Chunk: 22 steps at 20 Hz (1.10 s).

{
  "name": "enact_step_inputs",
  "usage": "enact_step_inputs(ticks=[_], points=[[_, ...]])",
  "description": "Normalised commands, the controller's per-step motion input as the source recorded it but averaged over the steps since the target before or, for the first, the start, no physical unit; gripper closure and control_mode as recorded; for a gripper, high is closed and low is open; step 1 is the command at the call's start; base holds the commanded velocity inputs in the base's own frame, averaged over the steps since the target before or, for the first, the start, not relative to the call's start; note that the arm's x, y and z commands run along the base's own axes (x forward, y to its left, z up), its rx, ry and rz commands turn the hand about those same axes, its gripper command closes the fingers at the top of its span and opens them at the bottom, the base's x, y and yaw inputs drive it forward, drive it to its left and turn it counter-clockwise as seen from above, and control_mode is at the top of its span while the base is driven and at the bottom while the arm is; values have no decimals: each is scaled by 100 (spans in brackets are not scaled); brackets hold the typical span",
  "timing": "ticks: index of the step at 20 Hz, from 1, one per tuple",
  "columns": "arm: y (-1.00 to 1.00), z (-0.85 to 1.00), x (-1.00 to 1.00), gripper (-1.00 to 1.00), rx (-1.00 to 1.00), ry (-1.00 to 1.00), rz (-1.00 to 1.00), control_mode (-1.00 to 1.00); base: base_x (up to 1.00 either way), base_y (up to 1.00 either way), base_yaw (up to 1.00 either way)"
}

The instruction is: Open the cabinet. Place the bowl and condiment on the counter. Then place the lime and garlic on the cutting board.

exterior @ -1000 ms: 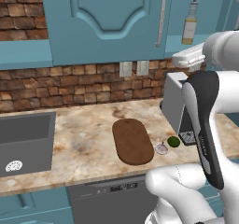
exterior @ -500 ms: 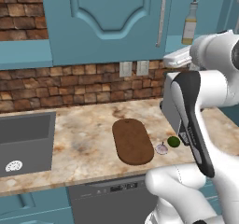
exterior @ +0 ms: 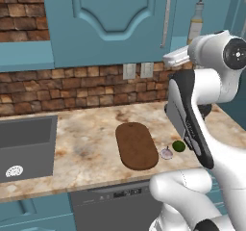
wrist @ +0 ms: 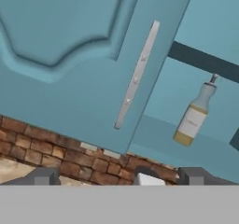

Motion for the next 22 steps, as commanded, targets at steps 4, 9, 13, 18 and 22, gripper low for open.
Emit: enact_step_inputs(ticks=[4,9,13,18,22], points=[[-27,-5,16,-100,0,4,-7,-100,0,0,0],[-28,-8,15,-100,0,7,-9,-100,0,0,0],[-33,-2,4,-100,0,6,-11,-100,0,0,0],[-33,-3,0,-100,0,4,-12,-100,0,0,0],[-39,-3,0,-100,0,2,-14,-100,0,0,0]])
